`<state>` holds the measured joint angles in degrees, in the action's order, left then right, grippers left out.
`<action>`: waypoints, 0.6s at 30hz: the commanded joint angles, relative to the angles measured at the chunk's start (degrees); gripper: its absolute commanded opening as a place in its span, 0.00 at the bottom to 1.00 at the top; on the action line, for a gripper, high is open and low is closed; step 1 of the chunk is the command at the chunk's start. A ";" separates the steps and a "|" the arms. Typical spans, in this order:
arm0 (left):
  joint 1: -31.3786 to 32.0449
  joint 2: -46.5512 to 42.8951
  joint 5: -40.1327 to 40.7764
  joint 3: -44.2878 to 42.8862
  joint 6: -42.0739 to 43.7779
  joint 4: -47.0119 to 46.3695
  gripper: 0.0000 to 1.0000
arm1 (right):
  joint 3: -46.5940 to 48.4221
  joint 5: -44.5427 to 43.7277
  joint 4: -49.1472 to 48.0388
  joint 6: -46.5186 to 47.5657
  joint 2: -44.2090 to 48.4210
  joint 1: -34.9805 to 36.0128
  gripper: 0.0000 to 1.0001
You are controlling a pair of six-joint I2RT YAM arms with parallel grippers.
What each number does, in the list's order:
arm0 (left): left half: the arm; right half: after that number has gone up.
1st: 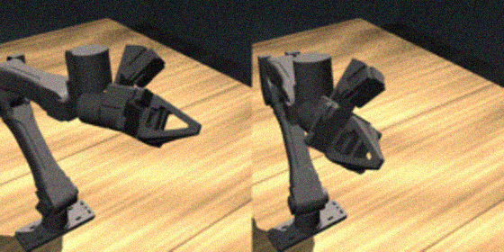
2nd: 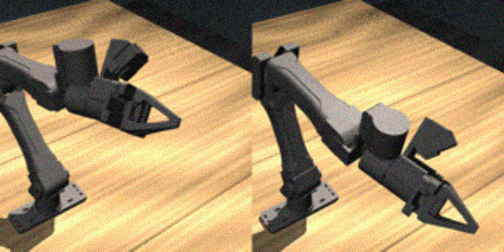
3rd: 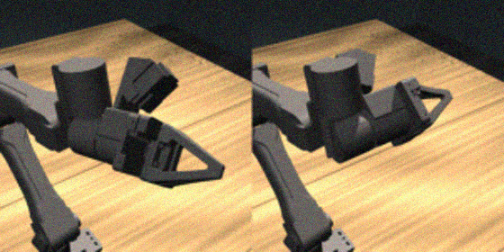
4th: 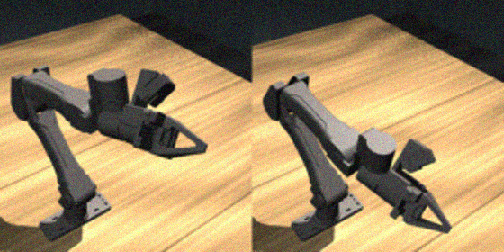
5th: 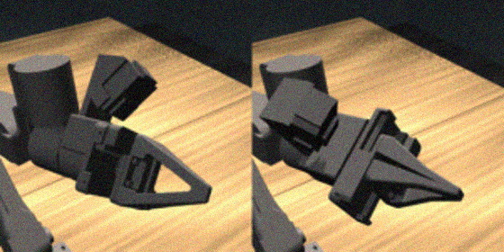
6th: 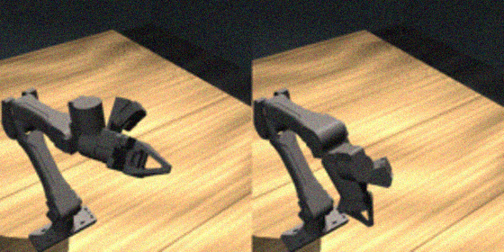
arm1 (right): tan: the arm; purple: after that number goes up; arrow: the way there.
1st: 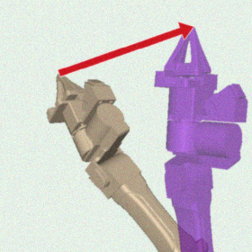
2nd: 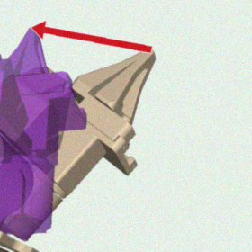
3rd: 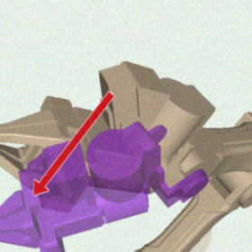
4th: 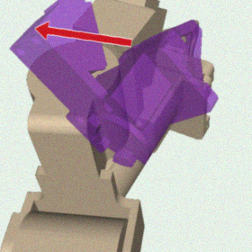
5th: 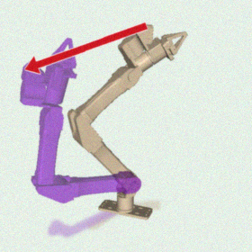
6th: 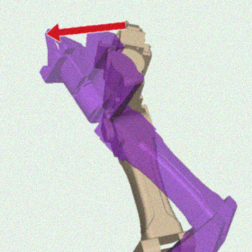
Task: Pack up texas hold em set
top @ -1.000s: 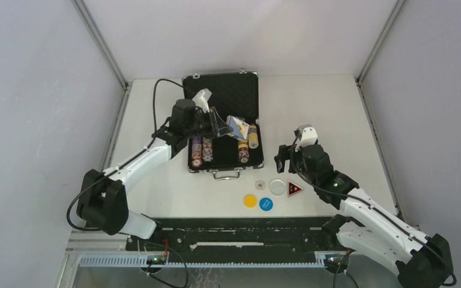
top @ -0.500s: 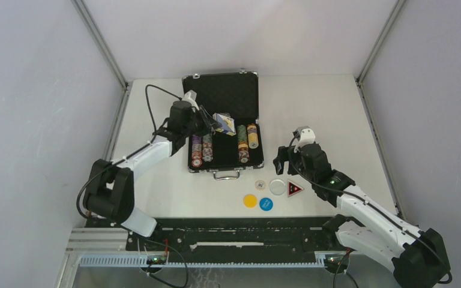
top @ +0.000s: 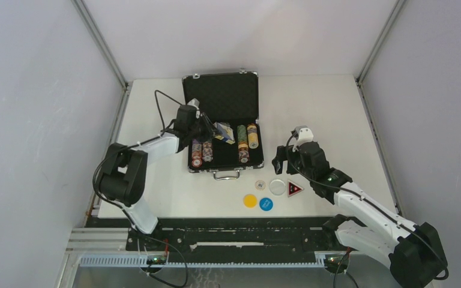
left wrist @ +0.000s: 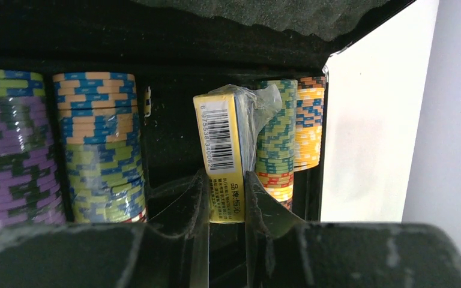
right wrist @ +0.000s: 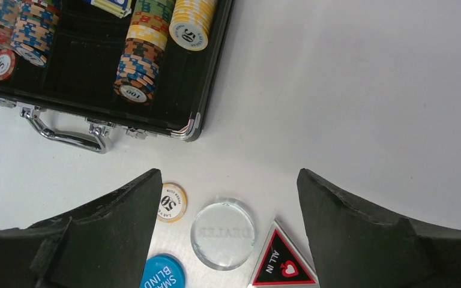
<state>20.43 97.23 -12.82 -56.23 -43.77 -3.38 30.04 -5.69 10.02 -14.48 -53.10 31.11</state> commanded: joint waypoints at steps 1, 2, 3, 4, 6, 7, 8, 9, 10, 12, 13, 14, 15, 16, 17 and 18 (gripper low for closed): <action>-0.35 2.72 -3.37 -4.28 -2.12 -5.16 0.00 | 0.10 0.79 -2.52 -0.90 -0.33 -0.35 0.90; -0.38 3.31 -3.99 -4.33 -2.44 -5.30 0.00 | 0.13 0.73 -2.47 -0.90 -0.41 -0.35 0.90; -0.43 3.74 -4.15 -4.26 -2.60 -5.48 0.00 | 0.11 0.73 -2.42 -0.86 -0.42 -0.40 0.90; -0.39 4.08 -4.11 -4.06 -2.71 -5.50 0.00 | 0.06 0.71 -2.40 -0.82 -0.38 -0.43 0.90; -0.42 4.36 -3.62 -3.46 -2.56 -5.52 0.00 | -0.11 0.75 -2.67 -0.81 -0.42 -0.44 0.90; -0.39 4.43 -3.49 -3.12 -2.36 -5.46 0.00 | -0.15 0.87 -2.72 -0.81 -0.50 -0.52 0.90; -0.39 4.51 -3.52 -2.84 -2.27 -5.37 0.00 | -0.16 0.90 -2.79 -0.81 -0.63 -0.53 0.90; -0.40 4.54 -3.64 -2.59 -2.01 -5.24 0.00 | -0.16 0.96 -2.86 -0.81 -0.75 -0.57 0.90; -0.39 4.56 -3.65 -2.19 -1.90 -5.28 0.00 | -0.16 1.03 -2.96 -0.81 -0.88 -0.55 0.90; -0.43 4.18 -3.62 -1.40 -1.43 -5.13 0.05 | -0.15 1.32 -3.20 -0.86 -1.28 -0.61 0.90; -0.39 3.74 -3.36 -1.09 -1.08 -4.58 0.11 | -0.16 1.46 -3.31 -0.90 -1.30 -0.62 0.90; -0.43 3.14 -2.99 -0.84 -0.47 -4.09 0.21 | -0.16 1.55 -3.40 -0.90 -1.39 -0.59 0.90; -0.41 2.45 -2.36 -0.55 0.29 -3.27 0.34 | -0.16 1.68 -3.49 -0.90 -1.46 -0.61 0.90; -0.35 1.60 -1.52 -0.47 1.00 -2.30 0.43 | -0.15 1.70 -3.58 -0.90 -1.55 -0.61 0.90; -0.34 0.84 -0.50 -0.60 1.87 -0.68 0.51 | -0.16 1.80 -3.81 -0.90 -1.64 -0.59 0.90; -0.39 0.07 0.54 -0.87 2.80 0.58 0.58 | -0.16 2.04 -3.97 -0.92 -1.73 -0.61 0.90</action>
<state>20.08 100.90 -15.22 -57.01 -44.05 -5.52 30.00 -4.58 9.52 -14.48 -54.70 30.76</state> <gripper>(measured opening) 0.466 0.904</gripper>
